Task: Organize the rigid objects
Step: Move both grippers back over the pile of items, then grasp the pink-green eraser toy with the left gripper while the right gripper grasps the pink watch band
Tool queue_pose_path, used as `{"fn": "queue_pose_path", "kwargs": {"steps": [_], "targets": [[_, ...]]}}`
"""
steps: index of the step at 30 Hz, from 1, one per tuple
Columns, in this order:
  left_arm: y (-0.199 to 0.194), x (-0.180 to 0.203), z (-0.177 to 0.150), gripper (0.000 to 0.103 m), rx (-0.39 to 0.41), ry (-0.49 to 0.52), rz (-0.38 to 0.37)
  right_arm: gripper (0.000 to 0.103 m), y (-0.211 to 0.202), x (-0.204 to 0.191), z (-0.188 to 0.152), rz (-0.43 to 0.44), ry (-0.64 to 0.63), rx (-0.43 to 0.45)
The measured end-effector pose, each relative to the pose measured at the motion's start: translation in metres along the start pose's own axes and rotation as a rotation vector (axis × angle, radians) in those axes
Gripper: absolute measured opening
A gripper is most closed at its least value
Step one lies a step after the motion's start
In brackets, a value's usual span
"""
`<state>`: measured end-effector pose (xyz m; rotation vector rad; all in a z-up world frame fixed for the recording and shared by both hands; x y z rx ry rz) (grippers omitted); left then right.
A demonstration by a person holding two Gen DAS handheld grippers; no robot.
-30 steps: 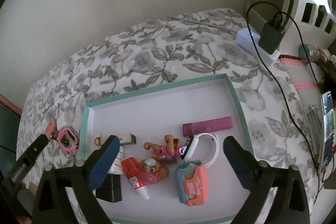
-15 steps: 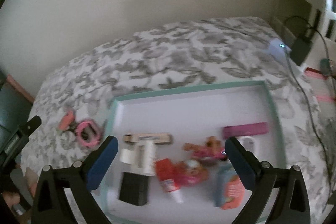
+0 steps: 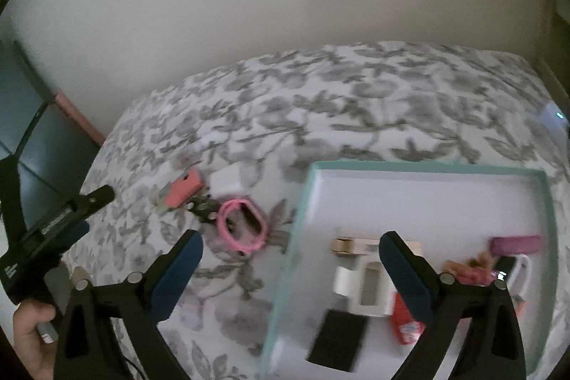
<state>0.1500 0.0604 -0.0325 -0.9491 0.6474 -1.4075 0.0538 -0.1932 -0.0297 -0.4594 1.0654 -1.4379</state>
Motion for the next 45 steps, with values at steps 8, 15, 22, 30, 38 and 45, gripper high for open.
{"fn": "queue_pose_path", "kwargs": {"steps": [8,15,22,30,38,45], "targets": [[0.042,0.003,0.004,0.100,-0.107,0.021,-0.011,0.080,0.040,-0.028,0.005,0.039,-0.061,-0.072],[0.074,0.018,0.009,0.100,-0.156,0.180,0.007,0.065,0.075,-0.045,0.008,0.079,-0.100,-0.137],[0.102,0.027,0.009,0.100,-0.191,0.291,0.032,0.058,0.099,-0.044,0.006,0.093,-0.129,-0.217],[0.116,0.040,0.014,0.096,-0.181,0.361,0.018,0.056,0.111,-0.044,0.007,0.101,-0.164,-0.254],[0.127,0.039,0.014,0.066,-0.181,0.348,0.009,0.056,0.115,-0.053,0.004,0.109,-0.228,-0.273],[0.121,0.034,0.013,0.049,-0.171,0.335,0.008,0.056,0.115,-0.050,0.002,0.133,-0.212,-0.270]]}}
Point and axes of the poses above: each gripper's, at about its wrist camera, not at the fingertips, and y roughly the way its jaws point, x to its right, z to its top, the point moved 4 cm from there along y, roughly the way its jaws point, and after that the axes turned 1 degree about -x, right-handed, at the moved point
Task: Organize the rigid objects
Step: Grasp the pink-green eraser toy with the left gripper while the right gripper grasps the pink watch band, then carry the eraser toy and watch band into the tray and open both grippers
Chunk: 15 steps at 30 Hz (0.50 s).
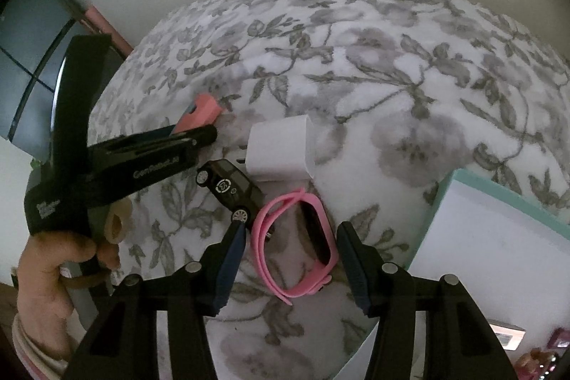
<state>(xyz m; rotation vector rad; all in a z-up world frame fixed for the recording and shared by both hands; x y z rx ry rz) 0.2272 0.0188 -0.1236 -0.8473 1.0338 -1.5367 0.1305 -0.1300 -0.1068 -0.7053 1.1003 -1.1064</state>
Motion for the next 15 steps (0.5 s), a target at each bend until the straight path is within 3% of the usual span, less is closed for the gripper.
{"fn": "queue_pose_path", "kwargs": {"steps": [8,15], "targets": [[-0.005,-0.003,-0.009,0.049,-0.014,-0.036,-0.011,0.058,0.002,0.011,0.001,0.053,0.064,0.024],[-0.007,-0.003,-0.012,0.049,-0.018,-0.043,-0.007,0.053,0.005,0.008,0.001,0.038,0.036,0.016]]}}
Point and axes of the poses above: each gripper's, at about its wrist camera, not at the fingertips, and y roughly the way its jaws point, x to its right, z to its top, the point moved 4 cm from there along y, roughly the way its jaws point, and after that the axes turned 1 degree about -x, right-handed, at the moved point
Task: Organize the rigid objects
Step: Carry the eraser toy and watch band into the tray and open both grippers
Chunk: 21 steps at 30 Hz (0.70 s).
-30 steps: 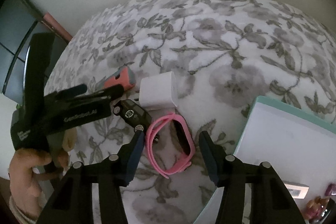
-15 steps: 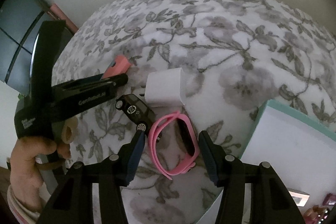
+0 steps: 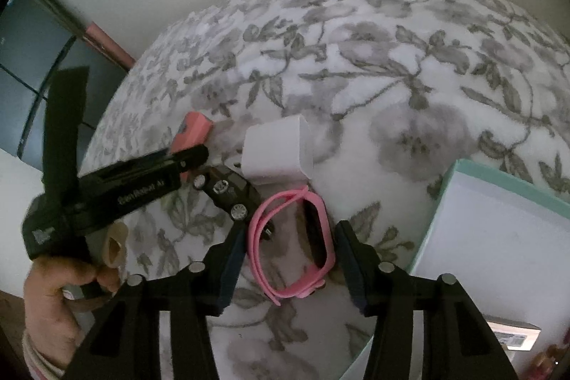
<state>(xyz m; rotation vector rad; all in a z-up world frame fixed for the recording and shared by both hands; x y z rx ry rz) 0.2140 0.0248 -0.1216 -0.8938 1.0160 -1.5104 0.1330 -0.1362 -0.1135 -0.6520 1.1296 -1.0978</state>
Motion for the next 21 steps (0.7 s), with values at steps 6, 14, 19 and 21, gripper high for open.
{"fn": "queue_pose_path", "kwargs": {"steps": [6,14,19,21], "targets": [[-0.007,-0.004,-0.005,0.048,-0.024,-0.023,-0.008,0.051,-0.001,-0.003,-0.003,-0.021,0.001,0.003],[-0.055,0.010,-0.012,0.048,0.014,-0.025,-0.036,0.051,-0.034,-0.005,-0.011,-0.003,0.035,0.037],[-0.091,0.035,-0.014,0.048,0.059,0.000,-0.057,0.051,-0.076,-0.005,-0.017,-0.029,0.042,0.094],[-0.104,0.051,-0.016,0.048,0.074,0.023,-0.068,0.051,-0.091,-0.001,-0.022,-0.050,0.047,0.113]]}}
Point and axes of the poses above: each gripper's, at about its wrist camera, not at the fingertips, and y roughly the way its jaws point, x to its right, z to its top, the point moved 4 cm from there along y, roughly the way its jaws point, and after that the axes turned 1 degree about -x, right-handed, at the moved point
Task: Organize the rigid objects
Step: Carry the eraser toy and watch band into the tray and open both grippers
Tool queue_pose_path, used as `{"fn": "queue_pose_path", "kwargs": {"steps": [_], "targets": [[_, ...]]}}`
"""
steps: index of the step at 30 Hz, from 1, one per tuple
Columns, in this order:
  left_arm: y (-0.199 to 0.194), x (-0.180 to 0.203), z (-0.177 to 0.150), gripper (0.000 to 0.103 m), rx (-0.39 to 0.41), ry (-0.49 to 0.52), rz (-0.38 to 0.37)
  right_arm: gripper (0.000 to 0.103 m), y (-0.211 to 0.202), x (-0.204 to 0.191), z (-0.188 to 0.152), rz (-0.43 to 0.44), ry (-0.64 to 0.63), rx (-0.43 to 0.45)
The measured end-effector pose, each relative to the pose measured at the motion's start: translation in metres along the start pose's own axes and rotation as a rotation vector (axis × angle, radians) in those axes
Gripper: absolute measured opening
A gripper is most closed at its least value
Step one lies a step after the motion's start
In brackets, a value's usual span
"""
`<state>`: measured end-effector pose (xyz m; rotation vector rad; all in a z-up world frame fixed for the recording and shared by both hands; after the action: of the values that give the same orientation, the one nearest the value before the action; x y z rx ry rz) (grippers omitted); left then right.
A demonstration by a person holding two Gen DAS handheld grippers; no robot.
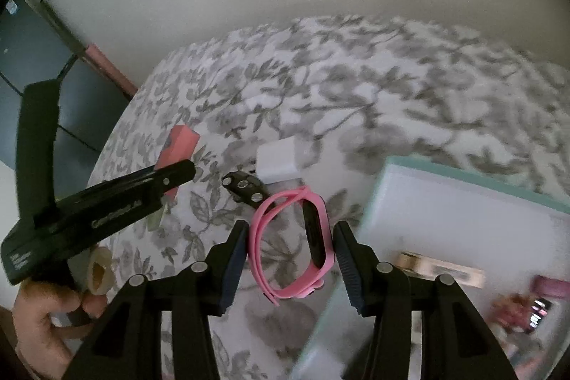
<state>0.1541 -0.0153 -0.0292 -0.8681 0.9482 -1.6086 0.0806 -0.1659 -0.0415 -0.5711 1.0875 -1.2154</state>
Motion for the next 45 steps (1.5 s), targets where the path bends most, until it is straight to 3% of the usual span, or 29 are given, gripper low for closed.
{"fn": "queue_pose_path", "kwargs": {"steps": [9,18,33,45], "targets": [[-0.031,0.078,-0.019,0.049,0.028,0.098,-0.063,0.051,-0.066,0.035,-0.026,-0.062,0.094,0.085],[-0.030,0.136,-0.034,0.049,0.032,0.167,-0.093,0.051,-0.107,0.075,-0.040,-0.162,0.159,0.149],[0.023,0.193,-0.036,0.049,0.010,0.273,-0.117,0.052,-0.088,0.166,-0.043,-0.329,0.303,0.099],[0.059,0.203,-0.040,0.049,-0.054,0.283,-0.134,0.052,-0.062,0.183,-0.045,-0.393,0.287,0.040]]}}
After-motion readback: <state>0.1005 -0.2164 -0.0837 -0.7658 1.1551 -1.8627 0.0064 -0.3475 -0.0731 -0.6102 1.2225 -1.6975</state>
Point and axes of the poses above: each gripper's, at about its wrist camera, not at the fingertips, and y roughly the way its jaws point, x to its right, z to its top, the point moved 4 cm from there along y, roughly the way its jaws point, and after that the axes turned 1 degree about -x, right-handed, at the moved point
